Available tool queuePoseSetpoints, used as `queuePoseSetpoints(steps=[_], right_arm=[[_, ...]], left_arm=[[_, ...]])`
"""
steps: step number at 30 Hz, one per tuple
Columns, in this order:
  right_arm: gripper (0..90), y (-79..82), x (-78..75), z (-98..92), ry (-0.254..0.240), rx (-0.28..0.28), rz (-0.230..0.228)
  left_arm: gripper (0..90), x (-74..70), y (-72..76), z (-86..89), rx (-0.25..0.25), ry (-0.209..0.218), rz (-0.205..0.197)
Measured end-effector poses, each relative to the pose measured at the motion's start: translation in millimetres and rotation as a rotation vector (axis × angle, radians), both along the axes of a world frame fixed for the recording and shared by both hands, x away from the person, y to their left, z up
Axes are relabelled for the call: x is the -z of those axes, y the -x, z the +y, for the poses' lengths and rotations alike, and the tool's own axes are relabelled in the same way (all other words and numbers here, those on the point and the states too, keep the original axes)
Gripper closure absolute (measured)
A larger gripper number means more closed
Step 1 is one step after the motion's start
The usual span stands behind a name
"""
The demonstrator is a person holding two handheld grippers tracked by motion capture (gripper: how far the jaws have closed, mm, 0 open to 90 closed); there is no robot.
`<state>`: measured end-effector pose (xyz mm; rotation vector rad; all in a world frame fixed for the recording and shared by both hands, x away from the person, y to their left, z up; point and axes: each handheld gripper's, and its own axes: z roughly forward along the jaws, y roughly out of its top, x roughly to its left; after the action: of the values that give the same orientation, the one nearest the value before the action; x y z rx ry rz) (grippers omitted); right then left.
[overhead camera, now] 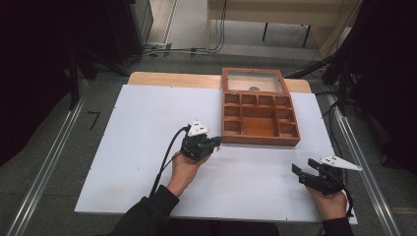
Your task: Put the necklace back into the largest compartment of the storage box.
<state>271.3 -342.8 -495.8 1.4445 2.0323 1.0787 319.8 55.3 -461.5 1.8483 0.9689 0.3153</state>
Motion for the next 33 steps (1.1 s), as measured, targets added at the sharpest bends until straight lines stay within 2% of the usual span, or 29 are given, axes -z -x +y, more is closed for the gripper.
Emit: queuePoseSetpoints(steps=[33], right_arm=[[26.7,-0.7,-0.1,-0.6,-0.004,-0.006,-0.004]], left_arm=[[88.7,-14.0,-25.3,-29.8,0.02,0.004,-0.008]])
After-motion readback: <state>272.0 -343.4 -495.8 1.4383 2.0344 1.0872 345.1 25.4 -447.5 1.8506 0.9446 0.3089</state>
